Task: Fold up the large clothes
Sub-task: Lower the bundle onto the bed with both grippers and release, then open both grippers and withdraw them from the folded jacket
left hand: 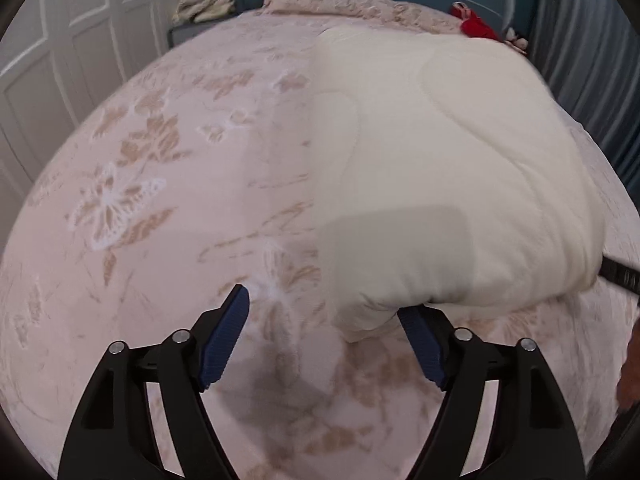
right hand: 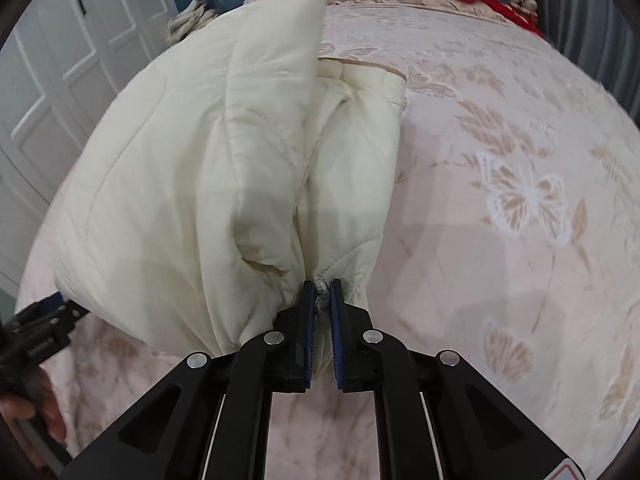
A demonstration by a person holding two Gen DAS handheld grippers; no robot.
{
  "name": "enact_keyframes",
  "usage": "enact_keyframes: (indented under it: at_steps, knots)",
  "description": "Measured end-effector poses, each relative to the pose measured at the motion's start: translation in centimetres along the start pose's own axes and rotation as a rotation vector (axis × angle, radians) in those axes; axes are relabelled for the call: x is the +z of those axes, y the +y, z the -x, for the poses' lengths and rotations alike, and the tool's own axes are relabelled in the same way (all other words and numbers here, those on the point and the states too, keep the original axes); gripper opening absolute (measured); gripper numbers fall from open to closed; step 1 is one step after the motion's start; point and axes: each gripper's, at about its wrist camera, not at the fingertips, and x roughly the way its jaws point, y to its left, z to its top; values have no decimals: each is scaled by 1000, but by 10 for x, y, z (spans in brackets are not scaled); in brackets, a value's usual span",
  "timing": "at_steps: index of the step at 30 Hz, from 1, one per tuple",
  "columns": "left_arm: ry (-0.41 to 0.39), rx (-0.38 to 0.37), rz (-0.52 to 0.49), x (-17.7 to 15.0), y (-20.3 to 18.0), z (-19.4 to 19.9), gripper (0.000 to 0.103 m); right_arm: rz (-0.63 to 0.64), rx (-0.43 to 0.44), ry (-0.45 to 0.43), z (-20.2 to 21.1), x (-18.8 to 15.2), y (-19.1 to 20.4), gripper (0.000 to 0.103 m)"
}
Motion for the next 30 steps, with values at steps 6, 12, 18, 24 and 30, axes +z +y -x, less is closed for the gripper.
enact_keyframes:
  at_steps: [6, 12, 18, 24, 30]
  knots:
    - [-22, -28, 22, -5, -4, 38, 66, -54, 60, -168, 79, 6, -11, 7]
    - [-153, -46, 55, 11, -21, 106, 71, -8, 112, -139, 73, 6, 17, 7]
    - [-69, 23, 27, 33, -55, 65, 71, -70, 108, -27, 31, -8, 2, 0]
    - [-7, 48, 22, 22, -69, 34, 73, -87, 121, 12, 14, -17, -4, 0]
    - [-7, 88, 5, 19, -75, 35, 74, -33, 67, -64, 54, -20, 9, 0]
